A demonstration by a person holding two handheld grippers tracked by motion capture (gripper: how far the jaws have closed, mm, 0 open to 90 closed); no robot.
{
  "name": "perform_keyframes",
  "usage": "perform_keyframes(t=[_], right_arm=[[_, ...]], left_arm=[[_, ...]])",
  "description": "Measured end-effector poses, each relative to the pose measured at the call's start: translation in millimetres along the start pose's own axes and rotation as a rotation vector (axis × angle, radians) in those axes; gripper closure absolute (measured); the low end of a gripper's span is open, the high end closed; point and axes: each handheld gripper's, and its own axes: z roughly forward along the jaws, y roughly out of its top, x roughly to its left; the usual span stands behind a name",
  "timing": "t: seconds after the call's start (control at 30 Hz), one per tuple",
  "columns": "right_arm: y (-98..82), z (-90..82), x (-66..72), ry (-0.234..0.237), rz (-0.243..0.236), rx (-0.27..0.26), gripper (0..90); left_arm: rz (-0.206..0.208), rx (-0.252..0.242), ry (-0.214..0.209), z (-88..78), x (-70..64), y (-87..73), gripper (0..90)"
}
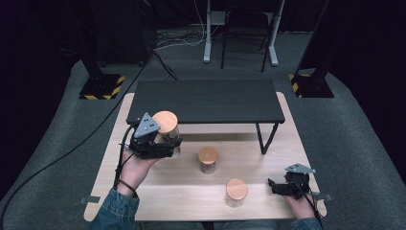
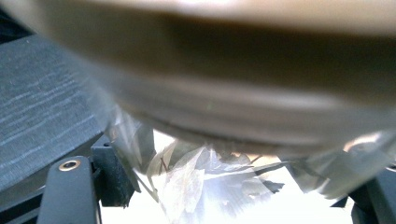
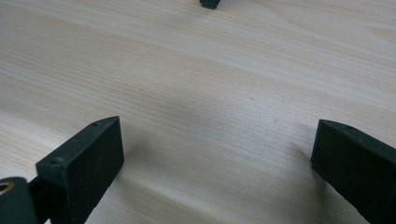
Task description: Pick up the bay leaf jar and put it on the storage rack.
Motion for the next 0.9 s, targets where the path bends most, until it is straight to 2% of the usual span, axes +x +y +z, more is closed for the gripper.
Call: perform_keyframes(t=[0.23,0.43,0.63,0.9], right_arm=[[0.0,0.0,0.1,0.000,0.000,0.000,1.5],[0.1,0.1,0.0,0.000,-0.002,0.000,1.5],[0.1,0.1,0.0,0.001,-0.001,0.000,1.5],[0.1,0.1,0.0,0.001,-0.001,0.000,1.5]], left_arm=[[-0.003,-0.007,0.006,-1.6,1.9,11.0,24.9],[0.025,0.007,0.008,-0.8,1.3,23.8,25.0],[0.016,-0.004,0.001,-3.5,6.2,34.8,24.9],[0.016,-0.002,0.011,-4.3,13.8,49.1,25.0]])
